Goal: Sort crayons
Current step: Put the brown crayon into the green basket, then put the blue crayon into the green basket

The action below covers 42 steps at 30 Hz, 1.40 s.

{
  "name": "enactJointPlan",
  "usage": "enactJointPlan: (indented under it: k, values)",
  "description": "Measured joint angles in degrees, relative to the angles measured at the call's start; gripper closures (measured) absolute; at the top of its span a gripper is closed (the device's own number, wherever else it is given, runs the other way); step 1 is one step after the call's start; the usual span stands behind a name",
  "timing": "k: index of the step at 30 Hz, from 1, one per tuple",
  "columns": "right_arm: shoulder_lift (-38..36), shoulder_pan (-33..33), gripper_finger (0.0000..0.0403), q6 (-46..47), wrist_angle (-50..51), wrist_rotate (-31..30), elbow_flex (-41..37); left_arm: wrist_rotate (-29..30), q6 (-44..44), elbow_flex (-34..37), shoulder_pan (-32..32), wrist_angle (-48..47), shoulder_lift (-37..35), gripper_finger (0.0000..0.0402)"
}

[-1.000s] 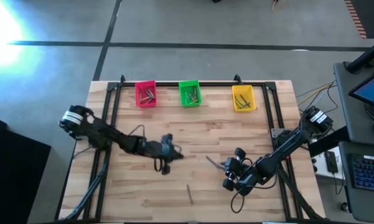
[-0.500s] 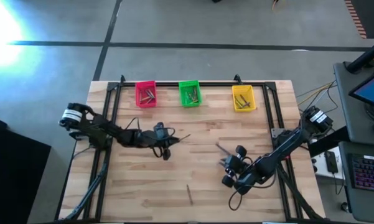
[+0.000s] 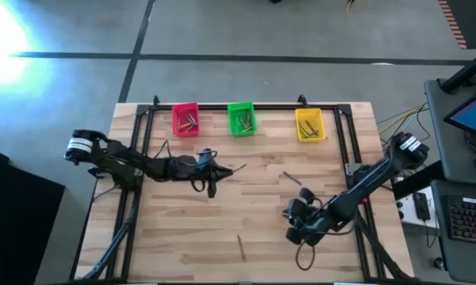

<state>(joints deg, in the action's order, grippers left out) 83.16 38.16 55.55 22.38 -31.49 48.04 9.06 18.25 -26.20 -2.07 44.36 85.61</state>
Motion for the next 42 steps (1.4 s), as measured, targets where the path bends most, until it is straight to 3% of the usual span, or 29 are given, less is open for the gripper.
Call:
enactJointPlan:
  k: [3,5,9,13,20,23,27,32,38,42]
  values:
    - [-2.3,0.3,0.0363,2.2,10.0,-6.6,0.4,4.1,-1.8,0.1,0.5,-0.2,0.1,0.0401]
    - [-3.1,-0.5,0.037,9.0,20.5,-11.1,-0.1,7.3,-2.3,0.2,2.1,-0.5,0.3,0.0401]
    - [-3.0,-3.0,0.0382,21.5,31.6,-12.2,-4.1,7.1,-1.6,0.2,7.7,-0.8,0.2,0.0401]
    - [-2.1,-5.1,0.0392,23.8,27.8,-9.2,-9.5,5.9,-0.3,-0.9,14.4,-2.7,0.6,0.0401]
    - [-1.5,-8.9,0.0394,25.0,25.3,-7.7,-16.2,2.4,-1.2,-9.6,25.2,-17.5,2.4,0.0399]
    - [-1.7,-10.2,0.0394,25.0,25.1,-7.9,-17.8,-1.9,-2.8,-13.5,27.3,-19.2,4.0,0.0399]
    - [-1.9,-10.5,0.0394,25.0,23.1,-8.0,-18.2,-2.6,-3.0,-19.6,29.1,-20.7,7.4,0.0398]
    - [-2.0,-10.5,0.0394,23.9,21.5,-9.2,-17.0,-2.2,-2.4,-30.4,31.2,-32.3,15.9,0.0393]
    - [-2.2,-10.4,0.0394,21.4,21.8,-9.1,-16.1,-2.2,-2.4,-43.4,31.5,-44.9,25.1,0.0333]
    - [-2.2,-10.0,0.0394,21.3,22.0,-8.0,-16.1,-2.3,-2.9,-47.4,31.0,-47.7,27.2,0.0274]
